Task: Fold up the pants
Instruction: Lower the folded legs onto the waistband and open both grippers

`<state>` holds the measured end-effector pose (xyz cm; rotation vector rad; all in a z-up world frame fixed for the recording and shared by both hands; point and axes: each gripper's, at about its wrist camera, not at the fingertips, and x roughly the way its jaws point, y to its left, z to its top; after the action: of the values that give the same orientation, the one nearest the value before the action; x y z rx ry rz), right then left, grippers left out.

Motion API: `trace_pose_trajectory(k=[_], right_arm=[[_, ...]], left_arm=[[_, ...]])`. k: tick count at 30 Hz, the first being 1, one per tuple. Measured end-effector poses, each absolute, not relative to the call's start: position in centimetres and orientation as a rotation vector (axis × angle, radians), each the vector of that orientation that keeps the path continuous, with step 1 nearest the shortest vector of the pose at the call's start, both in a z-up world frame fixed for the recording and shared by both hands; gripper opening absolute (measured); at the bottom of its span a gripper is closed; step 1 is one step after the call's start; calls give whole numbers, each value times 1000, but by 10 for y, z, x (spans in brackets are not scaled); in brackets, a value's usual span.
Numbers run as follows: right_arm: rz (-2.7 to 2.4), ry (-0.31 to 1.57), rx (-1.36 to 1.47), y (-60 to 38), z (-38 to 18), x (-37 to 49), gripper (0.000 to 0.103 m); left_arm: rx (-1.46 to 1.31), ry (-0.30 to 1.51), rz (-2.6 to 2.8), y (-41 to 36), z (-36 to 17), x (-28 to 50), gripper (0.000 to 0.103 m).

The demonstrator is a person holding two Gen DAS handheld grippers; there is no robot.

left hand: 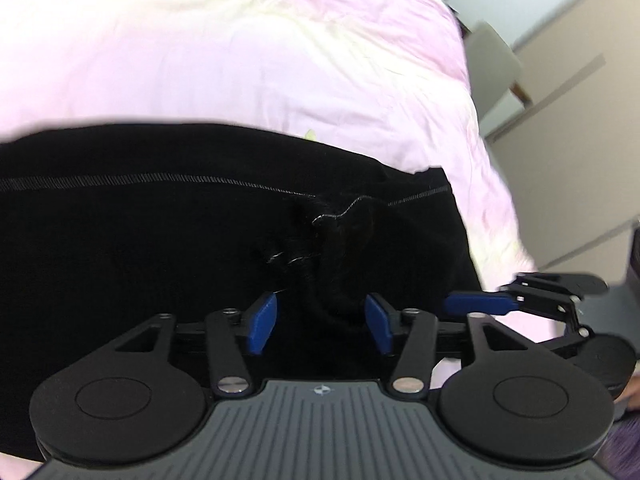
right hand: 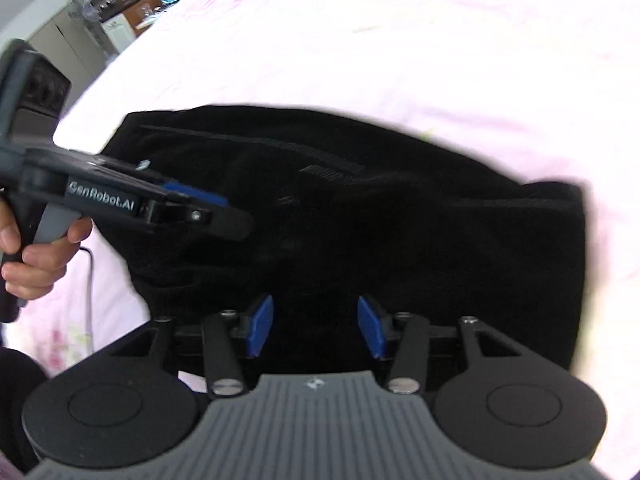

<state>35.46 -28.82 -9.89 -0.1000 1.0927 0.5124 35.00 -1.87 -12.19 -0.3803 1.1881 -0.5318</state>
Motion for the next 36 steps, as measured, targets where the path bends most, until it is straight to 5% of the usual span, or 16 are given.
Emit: trace_pose_trajectory(k=[8,10,11,15,21,31,36], right_arm=[[313,1101,-145,-348,-118,377,41],[295,1111,-140,-361,-126,373,41],[294,1114,-135,-366,-128,371,41],[302,1105,-85,-381,-127,366,41],[335,1107,56,-405,-132,363,41],[363,1172,54,-391,-181,363,37],[339,1189,28,-381,-180,366,37]], left_arm=[[-546,1253,-356,-18,-152,371,69],[-501,1233,-327,-25,-153,372,59],[-468,1196,-349,-31,-151,372,39],[-309,1029,-403,-48,-113,358,27],[-180,885,-484,-55,-57,365,26],[-56,1118,-348,-50,-162,391,22],[34,1108,-357,-60,-140,383,25]])
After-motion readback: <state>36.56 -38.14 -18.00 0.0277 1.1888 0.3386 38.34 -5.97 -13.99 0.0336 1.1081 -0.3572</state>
